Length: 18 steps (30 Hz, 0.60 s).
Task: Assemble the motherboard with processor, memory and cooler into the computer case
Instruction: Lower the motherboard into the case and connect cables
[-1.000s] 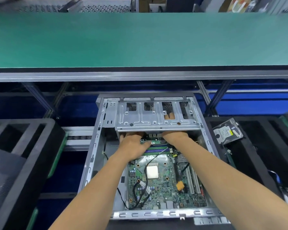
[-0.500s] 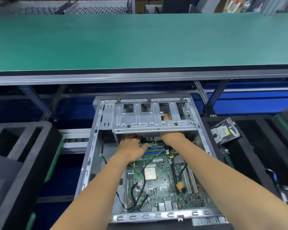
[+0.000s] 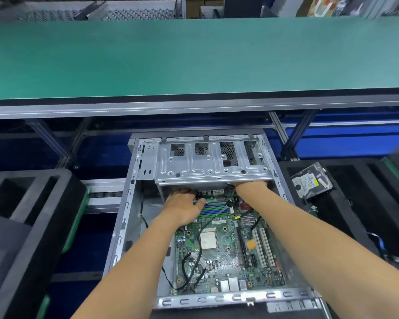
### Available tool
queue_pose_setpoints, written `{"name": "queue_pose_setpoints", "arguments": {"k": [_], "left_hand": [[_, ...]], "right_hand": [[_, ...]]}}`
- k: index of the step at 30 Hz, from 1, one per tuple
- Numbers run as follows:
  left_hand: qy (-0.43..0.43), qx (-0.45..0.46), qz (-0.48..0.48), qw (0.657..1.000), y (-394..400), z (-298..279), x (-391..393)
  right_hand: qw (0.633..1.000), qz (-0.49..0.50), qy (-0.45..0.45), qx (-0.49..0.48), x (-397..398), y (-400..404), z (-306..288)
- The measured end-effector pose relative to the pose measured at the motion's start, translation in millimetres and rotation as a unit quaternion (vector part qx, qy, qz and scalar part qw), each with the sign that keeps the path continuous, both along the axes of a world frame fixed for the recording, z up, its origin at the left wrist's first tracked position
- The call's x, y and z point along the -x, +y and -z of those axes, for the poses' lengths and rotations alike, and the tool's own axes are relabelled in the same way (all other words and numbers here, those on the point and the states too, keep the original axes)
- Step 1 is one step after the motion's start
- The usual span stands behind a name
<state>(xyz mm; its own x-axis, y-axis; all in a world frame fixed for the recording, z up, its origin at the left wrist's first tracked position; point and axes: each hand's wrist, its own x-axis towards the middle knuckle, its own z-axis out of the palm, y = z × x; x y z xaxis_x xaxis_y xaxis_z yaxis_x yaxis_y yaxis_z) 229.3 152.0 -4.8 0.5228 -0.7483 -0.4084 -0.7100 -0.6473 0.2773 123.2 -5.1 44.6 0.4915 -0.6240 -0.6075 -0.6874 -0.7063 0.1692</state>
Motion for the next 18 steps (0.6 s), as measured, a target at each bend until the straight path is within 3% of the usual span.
{"name": "queue_pose_setpoints", "arguments": {"k": [6,10,18], "left_hand": [[-0.007,-0.005,0.012,1.0,-2,3,0],[-0.014,-0.009,0.019,1.0,-2,6,1],[-0.012,0.031,0.009,0.999,-2,0,6]], "right_hand": [[0.999,-0.038,-0.031,0.022,-5,8,8],[0.978,-0.153,-0.107,0.088,-7,33,9],[0.964,-0.218,-0.114,0.105,5,39,-4]]}}
